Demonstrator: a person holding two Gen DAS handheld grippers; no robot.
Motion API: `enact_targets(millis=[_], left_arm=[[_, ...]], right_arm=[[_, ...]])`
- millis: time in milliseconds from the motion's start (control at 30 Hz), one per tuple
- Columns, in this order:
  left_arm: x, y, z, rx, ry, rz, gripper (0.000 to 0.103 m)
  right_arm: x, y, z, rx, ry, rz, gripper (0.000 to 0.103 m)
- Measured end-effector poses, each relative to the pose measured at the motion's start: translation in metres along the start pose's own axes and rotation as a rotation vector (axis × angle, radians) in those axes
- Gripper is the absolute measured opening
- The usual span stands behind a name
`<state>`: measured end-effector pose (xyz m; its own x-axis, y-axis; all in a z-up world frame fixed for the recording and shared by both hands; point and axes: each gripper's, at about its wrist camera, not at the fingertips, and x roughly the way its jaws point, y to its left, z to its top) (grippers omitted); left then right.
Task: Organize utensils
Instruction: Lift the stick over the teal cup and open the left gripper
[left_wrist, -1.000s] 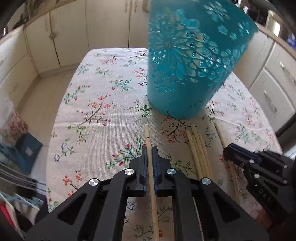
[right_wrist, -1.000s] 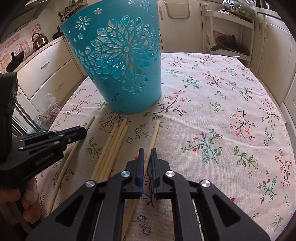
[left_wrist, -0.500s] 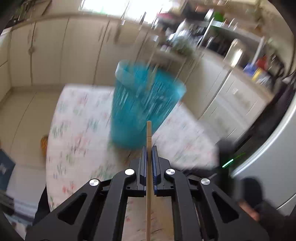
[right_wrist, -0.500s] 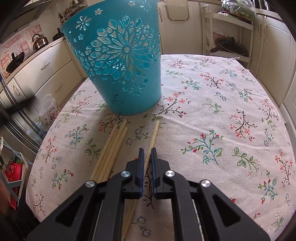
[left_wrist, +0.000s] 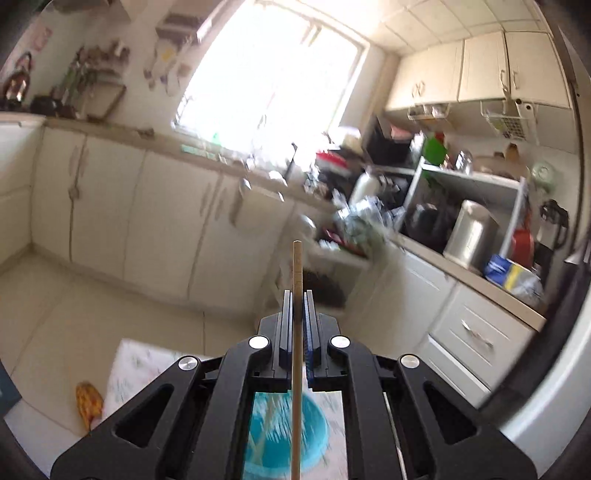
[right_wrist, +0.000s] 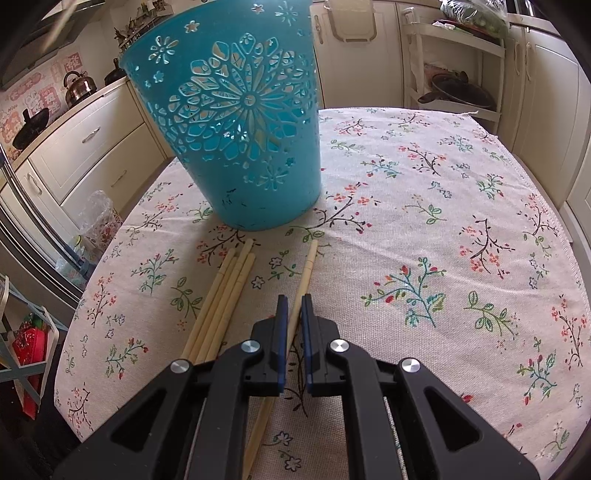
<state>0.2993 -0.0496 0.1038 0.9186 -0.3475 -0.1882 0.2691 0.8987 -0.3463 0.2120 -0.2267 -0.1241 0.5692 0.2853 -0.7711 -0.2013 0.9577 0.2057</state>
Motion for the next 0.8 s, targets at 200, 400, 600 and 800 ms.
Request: enact_targets(millis=[200, 400, 600, 800], left_arm=[[0.035, -0.005, -0.005, 0.076, -0.085, 0.148, 0.005], [0.055, 0.005, -0.034, 0.101, -0.007, 0.183, 0.005], [0.057, 0.007, -0.071, 0.172, 0.13, 0.177, 0.005], [0.02, 0.02, -0.072, 0.155, 0.136, 0.18, 0.022]], right_arm=[[0.0, -0.004, 0.0, 0.008, -0.001, 0.009, 0.008], [0.0, -0.01, 0.001, 0.013, -0.001, 0.018, 0.008], [0.0, -0.01, 0.002, 0.012, 0.0, 0.018, 0.008], [0.0, -0.012, 0.002, 0.016, 0.0, 0.023, 0.008]])
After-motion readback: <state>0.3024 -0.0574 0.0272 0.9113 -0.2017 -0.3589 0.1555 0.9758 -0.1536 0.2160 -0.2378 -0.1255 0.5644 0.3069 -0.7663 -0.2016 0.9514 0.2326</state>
